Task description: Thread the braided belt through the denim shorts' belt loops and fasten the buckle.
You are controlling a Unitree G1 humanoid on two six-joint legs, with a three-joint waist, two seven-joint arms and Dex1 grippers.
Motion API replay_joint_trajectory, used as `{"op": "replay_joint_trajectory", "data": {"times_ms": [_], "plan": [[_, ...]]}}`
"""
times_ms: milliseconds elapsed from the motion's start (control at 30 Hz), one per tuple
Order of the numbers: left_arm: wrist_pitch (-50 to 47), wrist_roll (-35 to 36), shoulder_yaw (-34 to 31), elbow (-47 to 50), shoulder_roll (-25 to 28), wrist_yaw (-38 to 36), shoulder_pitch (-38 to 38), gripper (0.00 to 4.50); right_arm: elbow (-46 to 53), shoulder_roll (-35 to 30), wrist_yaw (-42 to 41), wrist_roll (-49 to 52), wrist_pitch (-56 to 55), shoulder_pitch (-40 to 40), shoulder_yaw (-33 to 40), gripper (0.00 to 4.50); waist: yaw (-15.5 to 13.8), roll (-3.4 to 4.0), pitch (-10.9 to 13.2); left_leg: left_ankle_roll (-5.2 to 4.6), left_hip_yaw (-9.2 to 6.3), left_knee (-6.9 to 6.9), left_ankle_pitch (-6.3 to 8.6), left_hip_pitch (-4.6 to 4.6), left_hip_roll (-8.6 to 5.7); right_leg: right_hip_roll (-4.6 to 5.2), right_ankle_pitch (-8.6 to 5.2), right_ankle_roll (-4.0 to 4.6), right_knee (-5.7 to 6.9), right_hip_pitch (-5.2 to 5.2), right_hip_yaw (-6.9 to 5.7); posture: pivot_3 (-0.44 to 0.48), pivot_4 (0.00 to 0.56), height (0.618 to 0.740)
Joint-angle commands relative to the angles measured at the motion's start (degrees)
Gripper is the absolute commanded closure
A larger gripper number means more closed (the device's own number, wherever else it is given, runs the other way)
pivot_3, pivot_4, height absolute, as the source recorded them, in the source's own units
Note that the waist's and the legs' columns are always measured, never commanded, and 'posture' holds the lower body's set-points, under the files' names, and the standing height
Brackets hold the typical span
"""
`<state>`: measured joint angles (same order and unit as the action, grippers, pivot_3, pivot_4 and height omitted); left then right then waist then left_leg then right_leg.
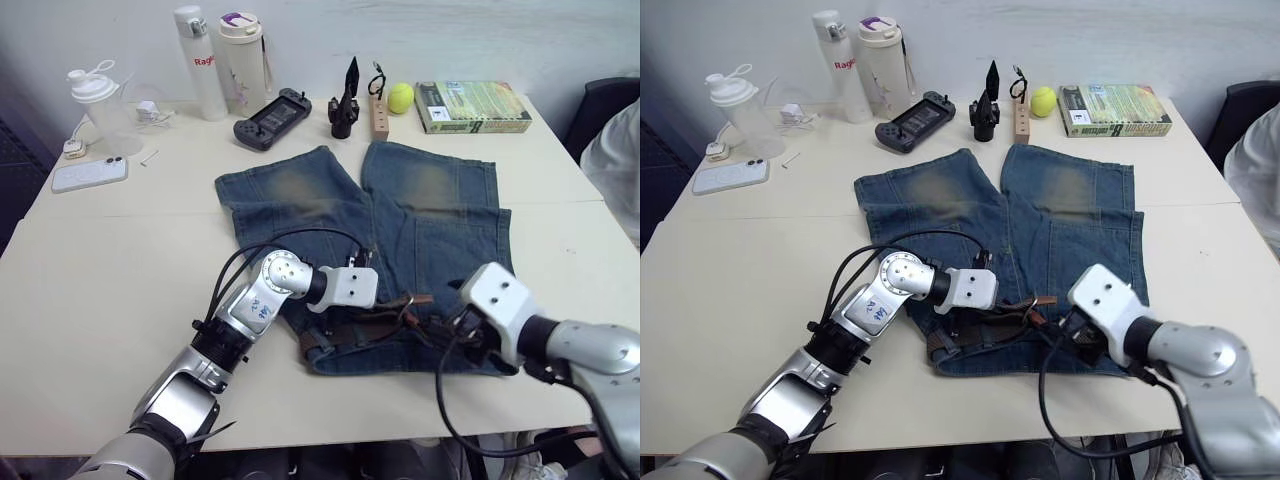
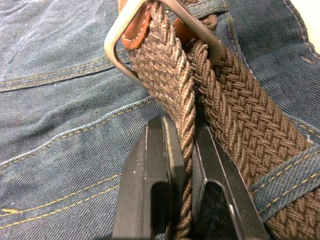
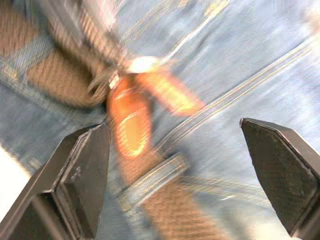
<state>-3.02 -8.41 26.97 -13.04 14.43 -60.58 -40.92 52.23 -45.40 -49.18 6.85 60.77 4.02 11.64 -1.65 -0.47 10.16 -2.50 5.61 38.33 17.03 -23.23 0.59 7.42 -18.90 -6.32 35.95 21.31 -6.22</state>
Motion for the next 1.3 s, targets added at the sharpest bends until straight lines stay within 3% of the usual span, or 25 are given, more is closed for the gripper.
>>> {"op": "replay_joint_trajectory", "data": {"times_ms": [33,267,667,767,1033,1300], "plan": [[0.57,0.52,1.69,1.79,-0.75,-0.58,1.04,4.5,2.56,-4.37,1.84,-2.28,-7.89,-0.09,-2.34,0.09,0.0,0.0,0.0,0.0,0.0,-0.01,0.0,0.0,-0.01,0.01,0.0,0.0,0.0,0.0,0.01,0.0,0.15,0.74],[0.34,0.49,1.73,2.1,-0.87,-0.43,0.96,4.5,-2.97,-6.96,7.23,-9.45,-20.6,-0.5,-12.48,0.09,0.01,-0.01,0.0,-0.02,0.03,0.02,-0.04,0.0,-0.06,-0.03,0.0,-0.02,0.0,-0.02,-0.1,0.0,0.15,0.74],[-0.2,0.55,1.7,2.89,-0.77,-0.16,1.11,4.5,-7.2,-6.66,9.07,-13.99,-25.47,-2.69,-15.34,0.09,-0.03,-0.01,0.0,-0.05,-0.01,0.06,-0.06,0.0,-0.07,-0.03,0.0,-0.04,0.0,-0.09,-0.24,0.0,0.15,0.74],[-0.1,0.51,1.64,2.62,-0.67,-0.18,1.0,4.5,-6.77,-6.27,8.98,-13.75,-24.65,-3.27,-15.09,0.78,0.0,-0.01,0.0,-0.05,-0.03,0.08,-0.06,0.0,-0.08,-0.02,0.0,-0.04,-0.01,-0.11,-0.26,0.0,0.15,0.74],[-0.01,0.51,1.51,2.34,-0.71,0.06,0.81,4.5,-5.74,-5.65,9.1,-13.86,-23.59,-3.49,-15.67,4.46,0.0,0.0,0.0,-0.05,-0.07,0.09,-0.06,0.0,-0.07,-0.02,0.0,-0.04,-0.01,-0.14,-0.28,0.0,0.15,0.74],[-0.29,0.39,1.05,1.68,-1.11,1.09,0.19,4.5,-4.64,-5.19,8.9,-15.06,-22.2,-2.95,-18.6,4.46,0.02,0.0,0.0,-0.05,-0.09,0.12,-0.06,0.01,-0.07,-0.02,0.0,-0.04,-0.01,-0.16,-0.3,0.0,0.15,0.74]]}}
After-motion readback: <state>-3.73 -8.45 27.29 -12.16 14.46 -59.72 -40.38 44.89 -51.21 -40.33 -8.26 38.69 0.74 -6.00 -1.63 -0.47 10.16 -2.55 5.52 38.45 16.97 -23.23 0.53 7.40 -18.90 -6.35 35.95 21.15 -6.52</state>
